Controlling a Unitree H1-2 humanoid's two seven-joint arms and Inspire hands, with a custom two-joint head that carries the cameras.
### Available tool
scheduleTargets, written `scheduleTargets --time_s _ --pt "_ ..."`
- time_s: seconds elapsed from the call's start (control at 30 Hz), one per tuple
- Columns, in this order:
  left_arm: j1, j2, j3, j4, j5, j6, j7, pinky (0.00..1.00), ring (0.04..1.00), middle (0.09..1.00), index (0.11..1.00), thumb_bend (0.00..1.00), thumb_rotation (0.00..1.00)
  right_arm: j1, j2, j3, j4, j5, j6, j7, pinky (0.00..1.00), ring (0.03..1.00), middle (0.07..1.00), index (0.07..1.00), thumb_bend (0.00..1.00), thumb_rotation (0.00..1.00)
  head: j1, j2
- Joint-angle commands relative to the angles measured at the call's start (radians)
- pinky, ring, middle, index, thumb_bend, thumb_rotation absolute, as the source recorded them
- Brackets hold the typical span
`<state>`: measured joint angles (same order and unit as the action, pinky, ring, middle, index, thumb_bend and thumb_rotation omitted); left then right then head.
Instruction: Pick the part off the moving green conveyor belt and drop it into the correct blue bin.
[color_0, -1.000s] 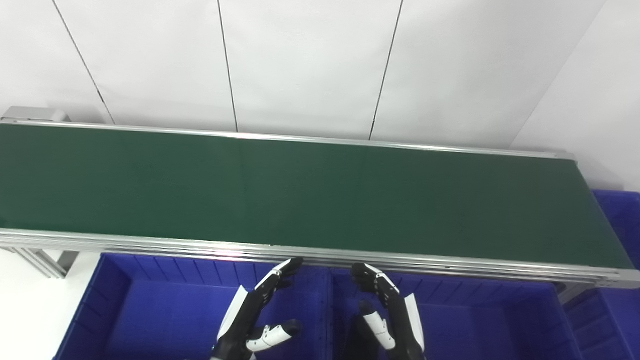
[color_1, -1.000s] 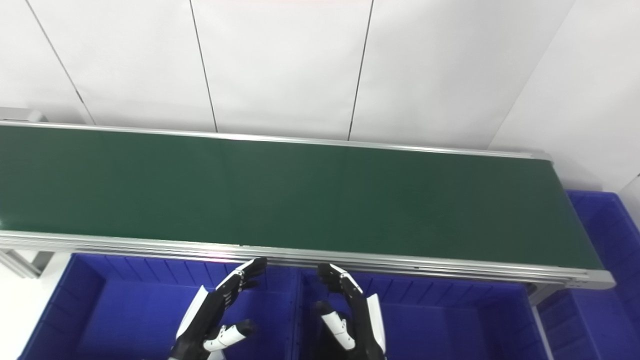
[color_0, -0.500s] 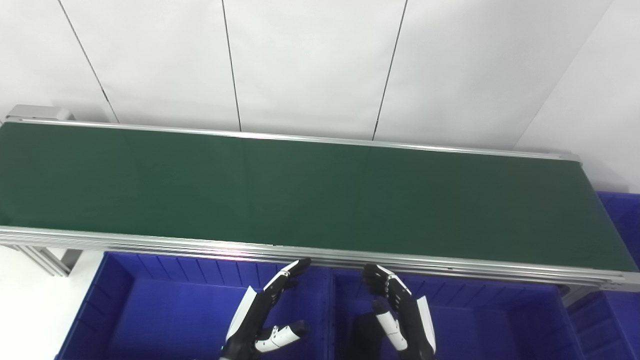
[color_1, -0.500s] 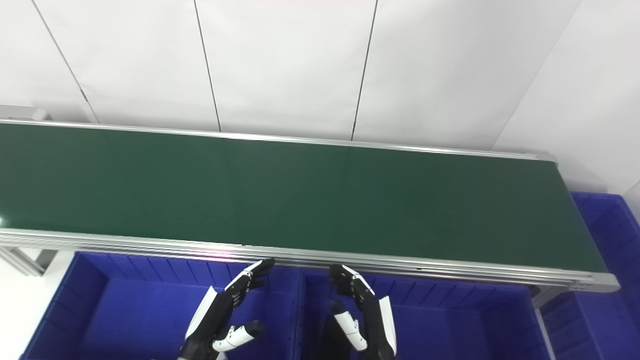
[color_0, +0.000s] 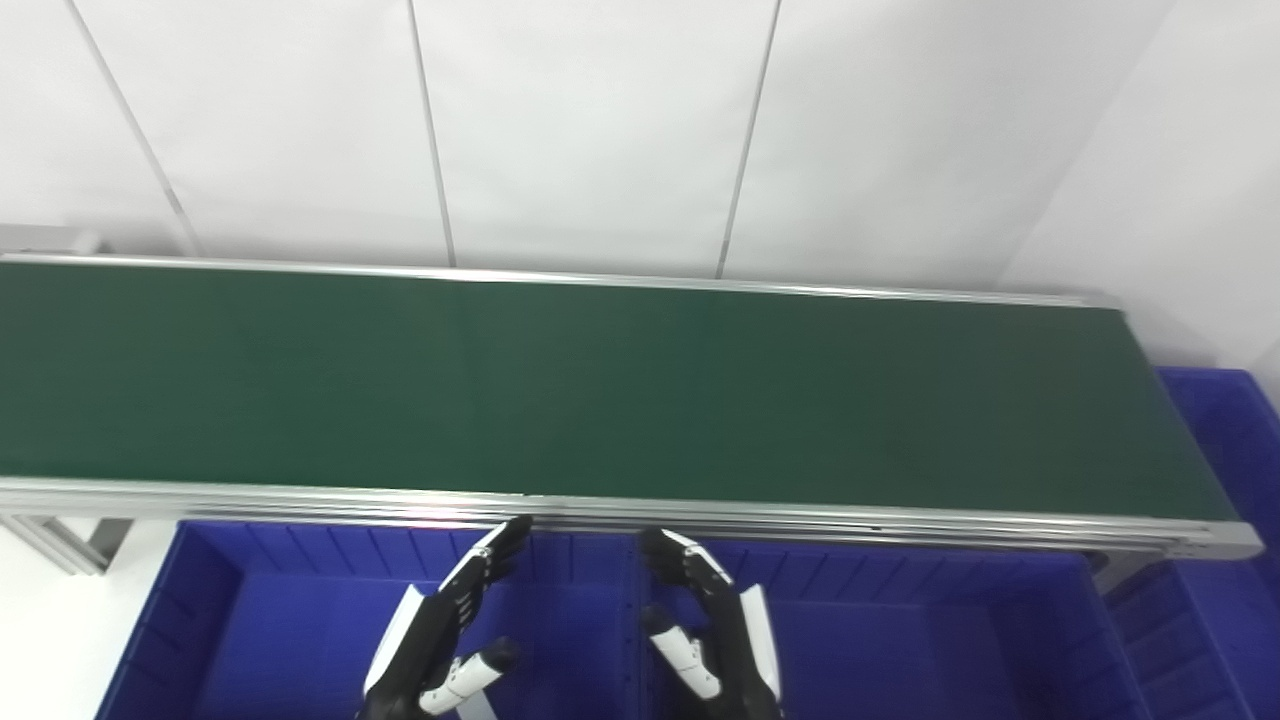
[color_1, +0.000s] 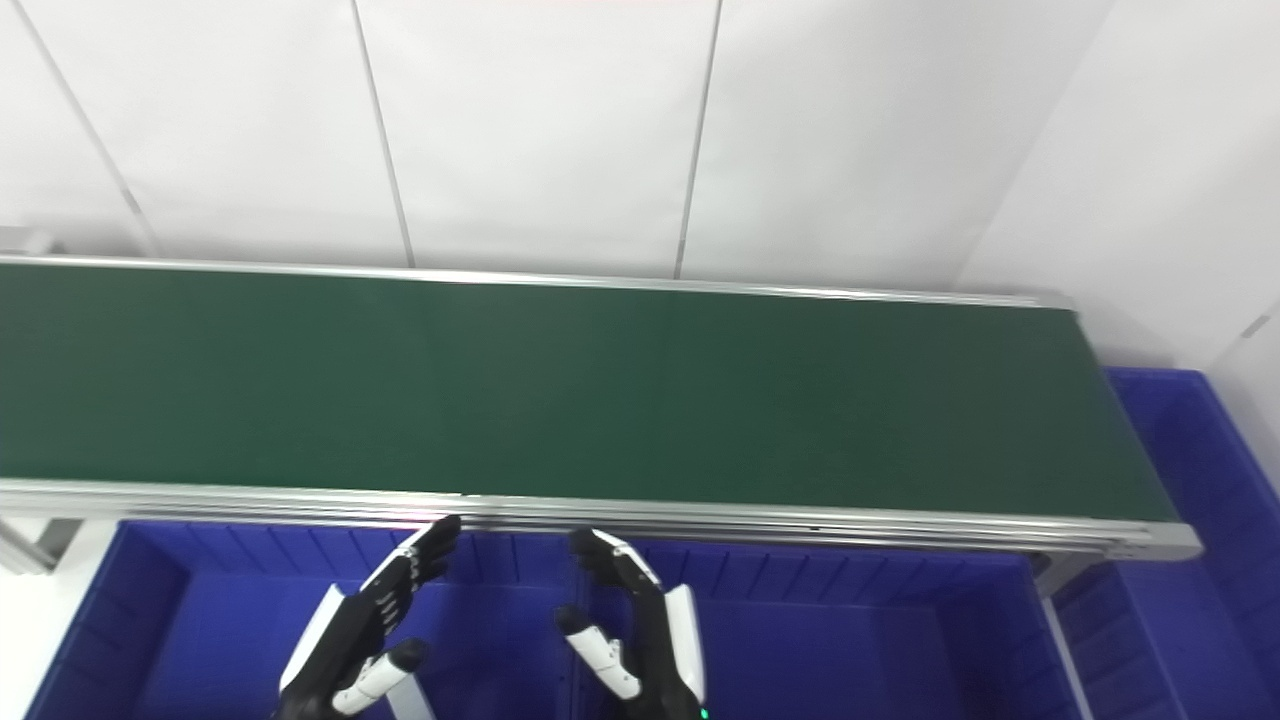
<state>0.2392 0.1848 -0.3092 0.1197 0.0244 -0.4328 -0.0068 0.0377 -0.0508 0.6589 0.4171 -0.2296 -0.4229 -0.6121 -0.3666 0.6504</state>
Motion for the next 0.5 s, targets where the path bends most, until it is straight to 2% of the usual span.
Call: scheduleTargets --time_s 0.0,0.13,0.23,0.27,0.3,0.47 --pt "0.001 -0.014 0.011 -0.033 -0.009 -0.037 -0.018 0.92 0.92 0.923 0.893 0.91 0.82 -0.01 -0.001 -0.004 -0.026 -0.007 -0.047 -0.012 0.73 0.752 0.757 0.763 0.8 0.95 0.032 0.008" --pt "0.01 -0.032 0.02 -0.044 0.027 -0.037 -0.016 0.88 0.9 0.91 0.877 0.94 0.82 -0.001 -0.024 -0.002 -0.054 0.005 -0.047 -0.01 0.74 0.758 0.756 0.763 0.78 0.95 0.101 0.024" --pt "0.011 -0.046 0.011 -0.048 0.066 -0.037 0.0 0.86 0.895 0.905 0.874 0.93 0.81 0.007 -0.049 -0.006 -0.079 0.02 -0.047 -0.002 0.75 0.759 0.761 0.766 0.77 0.95 0.188 0.042" --pt "0.011 -0.051 0.009 -0.048 0.078 -0.037 0.006 0.86 0.891 0.901 0.869 0.91 0.81 0.009 -0.055 -0.007 -0.086 0.025 -0.047 0.001 0.74 0.757 0.762 0.766 0.76 0.95 0.188 0.042" --pt "0.01 -0.058 0.005 -0.047 0.094 -0.037 0.015 0.85 0.89 0.9 0.867 0.91 0.81 0.012 -0.063 -0.012 -0.094 0.034 -0.047 0.007 0.74 0.756 0.762 0.766 0.76 0.95 0.23 0.048" --pt "0.0 -0.086 -0.015 -0.03 0.149 -0.037 0.057 0.83 0.879 0.889 0.857 0.9 0.82 0.02 -0.1 -0.026 -0.127 0.068 -0.047 0.027 0.73 0.743 0.75 0.759 0.72 0.95 0.29 0.057"
